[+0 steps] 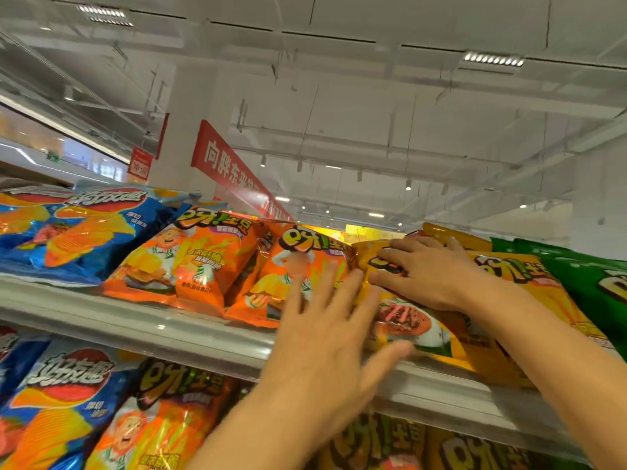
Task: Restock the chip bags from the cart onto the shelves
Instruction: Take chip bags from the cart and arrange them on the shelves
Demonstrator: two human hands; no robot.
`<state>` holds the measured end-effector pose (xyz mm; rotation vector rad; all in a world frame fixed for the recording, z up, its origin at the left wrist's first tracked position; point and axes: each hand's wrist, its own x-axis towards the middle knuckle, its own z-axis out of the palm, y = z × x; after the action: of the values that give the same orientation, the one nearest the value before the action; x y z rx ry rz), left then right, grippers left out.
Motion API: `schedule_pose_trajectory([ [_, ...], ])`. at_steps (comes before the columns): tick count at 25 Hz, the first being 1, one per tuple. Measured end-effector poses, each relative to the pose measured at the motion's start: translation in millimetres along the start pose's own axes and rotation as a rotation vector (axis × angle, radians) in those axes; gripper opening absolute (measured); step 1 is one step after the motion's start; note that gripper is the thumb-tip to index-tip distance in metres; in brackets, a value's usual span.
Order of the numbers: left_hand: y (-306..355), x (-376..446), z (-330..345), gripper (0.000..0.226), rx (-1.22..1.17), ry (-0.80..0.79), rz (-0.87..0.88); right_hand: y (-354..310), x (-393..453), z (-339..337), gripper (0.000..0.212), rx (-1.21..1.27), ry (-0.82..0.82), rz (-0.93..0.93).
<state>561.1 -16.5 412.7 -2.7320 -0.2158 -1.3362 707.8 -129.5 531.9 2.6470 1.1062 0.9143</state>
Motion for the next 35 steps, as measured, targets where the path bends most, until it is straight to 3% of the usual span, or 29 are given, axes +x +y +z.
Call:
schedule_pose_trajectory([
  [4, -55.4, -7.3, -11.0, 0.094, 0.095, -0.139, -0.122, -35.5, -1.5, -11.8, 0.069, -0.02, 0.129, -0.147],
  [9, -72.0, -13.6, -19.3, 0.084, 0.004, -0.147, 0.013, -96.9, 0.0, -30.0, 0.064, 0.148, 0.115, -0.313],
  [13, -130.5, -42.1, -41.5, 0.078, -0.053, -0.065, 0.07, -145.4, -2.5, -35.3, 0.069, 0.281, 0.144, -0.28],
  [16, -201.1, -70.4, -59.5, 0.085, 0.054, 0.025, -0.055, -200.5, 0.1, -31.6, 0.081, 0.281, 0.168, -0.26],
  [22, -308.4, -96.2, -86.6, 0.093, 0.124, 0.006, -0.257, -287.8, -2.9, -11.4, 0.075, 0.155, 0.105, -0.184],
  [26, -338.7, -106.6, -78.0, 0.082, 0.032, -0.058, -0.146, -298.3, -6.7, -8.6, 0.08, 0.179, 0.108, -0.109],
  [32, -347.1, -111.0, -71.0, 0.074, -0.002, 0.018, -0.091, -306.7, -11.8, -10.3, 0.081, 0.087, 0.115, -0.043],
  [35, -338.7, -135.3, -62.6, 0.069, -0.073, 0.134, -0.018, -320.5, -26.6, -5.4, 0.087, 0.095, 0.287, -0.064],
])
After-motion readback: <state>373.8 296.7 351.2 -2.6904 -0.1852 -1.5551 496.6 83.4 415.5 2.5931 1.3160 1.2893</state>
